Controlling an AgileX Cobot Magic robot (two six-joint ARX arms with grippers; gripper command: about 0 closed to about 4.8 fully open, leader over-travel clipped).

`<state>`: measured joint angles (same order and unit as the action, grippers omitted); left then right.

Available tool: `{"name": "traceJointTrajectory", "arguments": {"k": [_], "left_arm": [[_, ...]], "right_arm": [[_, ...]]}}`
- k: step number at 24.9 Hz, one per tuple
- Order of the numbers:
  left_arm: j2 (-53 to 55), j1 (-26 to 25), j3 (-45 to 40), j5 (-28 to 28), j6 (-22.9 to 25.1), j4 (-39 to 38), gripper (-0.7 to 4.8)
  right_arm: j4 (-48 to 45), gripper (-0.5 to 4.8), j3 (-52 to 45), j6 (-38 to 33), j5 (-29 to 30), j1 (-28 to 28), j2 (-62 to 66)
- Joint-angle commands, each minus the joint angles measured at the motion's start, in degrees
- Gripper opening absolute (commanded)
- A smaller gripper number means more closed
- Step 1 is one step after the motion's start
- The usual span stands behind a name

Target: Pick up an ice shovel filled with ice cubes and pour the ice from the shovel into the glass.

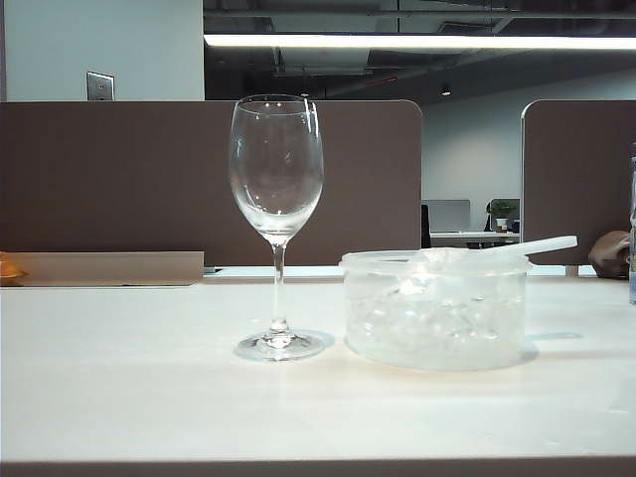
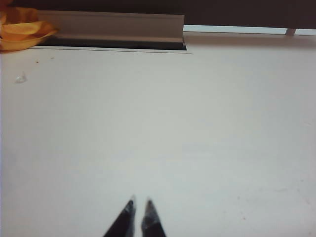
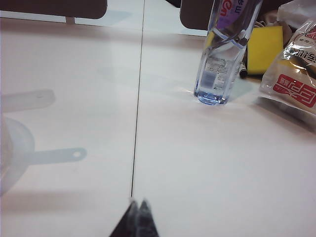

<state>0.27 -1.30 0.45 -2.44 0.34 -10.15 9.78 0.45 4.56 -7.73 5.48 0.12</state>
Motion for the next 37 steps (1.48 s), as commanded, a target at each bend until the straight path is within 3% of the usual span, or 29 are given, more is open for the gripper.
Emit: {"name": "traceJointTrajectory", "arguments": {"k": [1, 18, 23, 25, 27, 29, 36, 37], "left_arm": [[0.0, -0.1, 0.0, -0.2, -0.2, -0.2, 0.29], [0.0, 1.5, 0.0, -0.2, -0.2, -0.2, 0.29], [0.0, 15.7, 0.0, 0.1, -0.2, -0.2, 0.29], [0.0, 28.3, 0.0, 0.0, -0.2, -0.2, 0.29], [0.0, 35.4, 0.0, -0.5, -0.2, -0.2, 0.29], [0.0, 38.0, 0.0, -0.7, -0.2, -0.2, 0.29], [0.0, 33.8, 0.0, -1.3, -0.2, -0.1, 0.29], [0.0, 33.6, 0.0, -1.3, -0.2, -0.1, 0.29]], "right_arm": [[-0.5, -0.01, -0.4, 0.2, 0.1, 0.0, 0.0], [-0.8, -0.01, -0.4, 0.1, -1.1, 0.0, 0.0], [-0.8, -0.01, -0.4, -0.1, -1.0, 0.0, 0.0], [-0.8, -0.01, -0.4, -0.2, -1.0, 0.0, 0.0], [-0.8, -0.01, -0.4, -5.9, 0.2, 0.0, 0.0], [-0.9, -0.01, -0.4, -10.6, 1.3, 0.0, 0.0], [-1.0, -0.01, 0.0, -36.3, 9.5, -0.1, 0.0], [-1.0, -0.01, 0.4, -36.3, 10.9, -0.1, 0.0]]}}
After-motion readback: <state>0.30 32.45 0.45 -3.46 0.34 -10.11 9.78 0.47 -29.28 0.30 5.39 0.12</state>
